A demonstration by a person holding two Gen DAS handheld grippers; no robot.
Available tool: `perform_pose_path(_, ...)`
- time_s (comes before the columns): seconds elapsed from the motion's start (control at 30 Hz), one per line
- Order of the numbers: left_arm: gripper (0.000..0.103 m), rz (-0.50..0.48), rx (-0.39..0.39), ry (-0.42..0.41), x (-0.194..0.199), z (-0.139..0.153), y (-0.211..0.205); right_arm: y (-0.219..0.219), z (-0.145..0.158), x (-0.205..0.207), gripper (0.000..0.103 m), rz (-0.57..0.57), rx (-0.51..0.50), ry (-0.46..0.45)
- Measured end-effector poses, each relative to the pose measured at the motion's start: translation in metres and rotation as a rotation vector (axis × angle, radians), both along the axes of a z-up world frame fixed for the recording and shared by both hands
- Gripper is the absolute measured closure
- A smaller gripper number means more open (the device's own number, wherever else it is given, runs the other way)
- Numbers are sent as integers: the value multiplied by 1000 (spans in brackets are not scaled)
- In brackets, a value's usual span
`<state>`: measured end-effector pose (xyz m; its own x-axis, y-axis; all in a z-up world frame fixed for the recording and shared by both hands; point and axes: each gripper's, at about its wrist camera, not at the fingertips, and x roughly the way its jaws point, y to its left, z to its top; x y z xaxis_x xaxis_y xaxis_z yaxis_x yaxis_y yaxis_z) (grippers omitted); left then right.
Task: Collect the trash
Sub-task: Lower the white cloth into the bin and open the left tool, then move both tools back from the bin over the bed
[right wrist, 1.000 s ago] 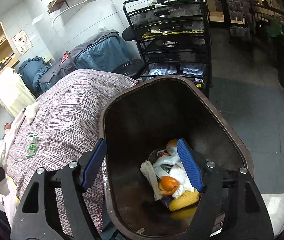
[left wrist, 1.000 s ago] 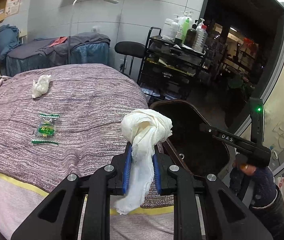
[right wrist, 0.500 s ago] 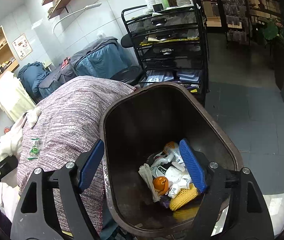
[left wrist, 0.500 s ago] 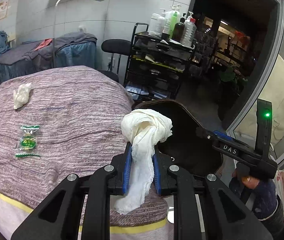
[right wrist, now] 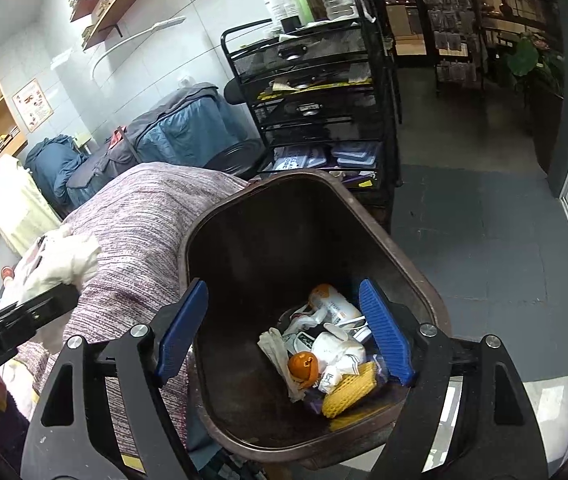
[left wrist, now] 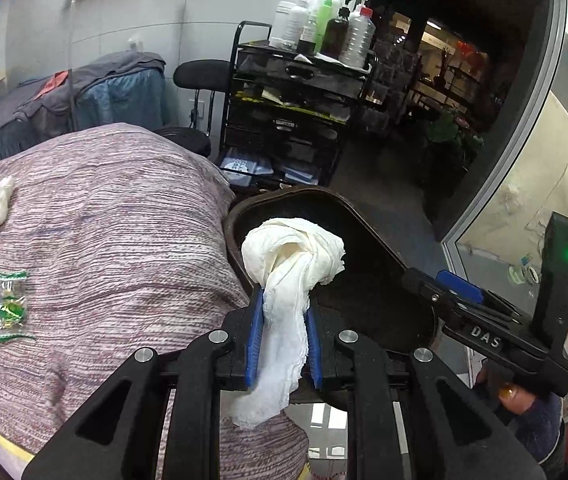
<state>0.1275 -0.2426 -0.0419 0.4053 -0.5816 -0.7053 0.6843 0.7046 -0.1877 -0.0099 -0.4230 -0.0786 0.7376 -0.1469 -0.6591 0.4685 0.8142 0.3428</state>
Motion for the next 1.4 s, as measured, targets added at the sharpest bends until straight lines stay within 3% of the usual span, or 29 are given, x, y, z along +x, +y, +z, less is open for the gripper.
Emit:
perform_pose_path(0.57,81,-71,73,28,7,-15,-47,-13,-8,-11,25,-47,10,22)
perform_pose_path(0.6,74,-79,82,31,8,-16,-50,-13,-9,-12,25,-48,11,23)
perform_pose_path(0.67,48,-80,98,32,10,-20,-54,-14,-10,-11,25,-48,13,26)
perform_pose_path(0.77,28,-57,84,39,14,-21,-53,-14,-10,-11,25,-51,15,29)
perform_pose_path(0.83,21,-47,73,40,15,-20,-50,-13,-11,-11,23,-54,15,32)
perform_pose_path(1.07,12,-40,54,-21,7,-10,-42,-12,-12,-10,22,-52,18,33)
perform_pose_path(1.23,9,-29,47,-89,-2,0,-34,-9,-10,-9,21,-44,15,30)
perform_pose_path(1.4,7,0,14,-107,-2,9,-19,-5,-6,-7,20,-32,8,21)
